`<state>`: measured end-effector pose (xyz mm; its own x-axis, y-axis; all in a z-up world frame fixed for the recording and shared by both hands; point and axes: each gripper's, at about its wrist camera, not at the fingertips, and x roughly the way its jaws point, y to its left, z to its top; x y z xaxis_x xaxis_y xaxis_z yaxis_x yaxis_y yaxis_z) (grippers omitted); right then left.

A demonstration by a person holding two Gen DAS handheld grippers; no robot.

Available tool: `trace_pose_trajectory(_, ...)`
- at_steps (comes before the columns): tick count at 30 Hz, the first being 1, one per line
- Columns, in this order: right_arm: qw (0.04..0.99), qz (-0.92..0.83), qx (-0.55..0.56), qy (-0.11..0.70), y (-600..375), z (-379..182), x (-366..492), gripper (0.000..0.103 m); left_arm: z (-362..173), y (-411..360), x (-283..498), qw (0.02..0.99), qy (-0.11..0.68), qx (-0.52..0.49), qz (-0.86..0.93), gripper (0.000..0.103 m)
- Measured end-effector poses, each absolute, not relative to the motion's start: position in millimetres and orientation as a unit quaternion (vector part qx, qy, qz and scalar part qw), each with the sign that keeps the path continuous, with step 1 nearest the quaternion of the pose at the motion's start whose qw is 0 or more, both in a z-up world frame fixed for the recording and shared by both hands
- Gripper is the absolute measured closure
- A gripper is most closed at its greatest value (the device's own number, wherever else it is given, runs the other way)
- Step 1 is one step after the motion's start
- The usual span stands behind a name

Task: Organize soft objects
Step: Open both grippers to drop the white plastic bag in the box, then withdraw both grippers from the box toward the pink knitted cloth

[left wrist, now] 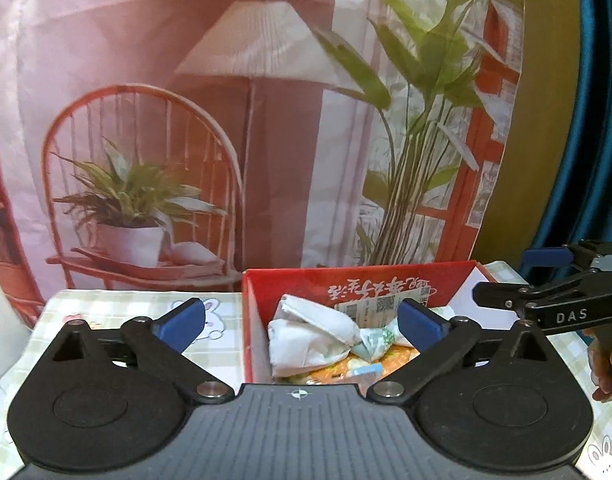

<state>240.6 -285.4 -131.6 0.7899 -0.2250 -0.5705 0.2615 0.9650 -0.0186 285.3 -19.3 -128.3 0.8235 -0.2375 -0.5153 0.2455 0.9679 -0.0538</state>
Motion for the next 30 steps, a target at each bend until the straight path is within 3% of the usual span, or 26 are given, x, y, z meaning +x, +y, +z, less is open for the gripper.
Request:
trace_pose_trajectory(14,0.963,-0.087,0.077,0.245,-229.7,-136.2,142.0,0.000,-126.9,5.4,184.3,0.963,0.255,0.023,-0.080,0.000)
trace_pose_trajectory(21,0.968,-0.075,0.036,0.235,-200.0,-154.1,89.5,0.000,-144.8,-0.5,136.7,0.965,0.249,0.052,-0.066,0.000)
trace_pose_trajectory(30,0.959,-0.084,0.074,0.259,-178.3,-195.3,43.1,0.000,-187.3,-4.5,102.3,0.954,0.288,0.054,-0.063,0.000)
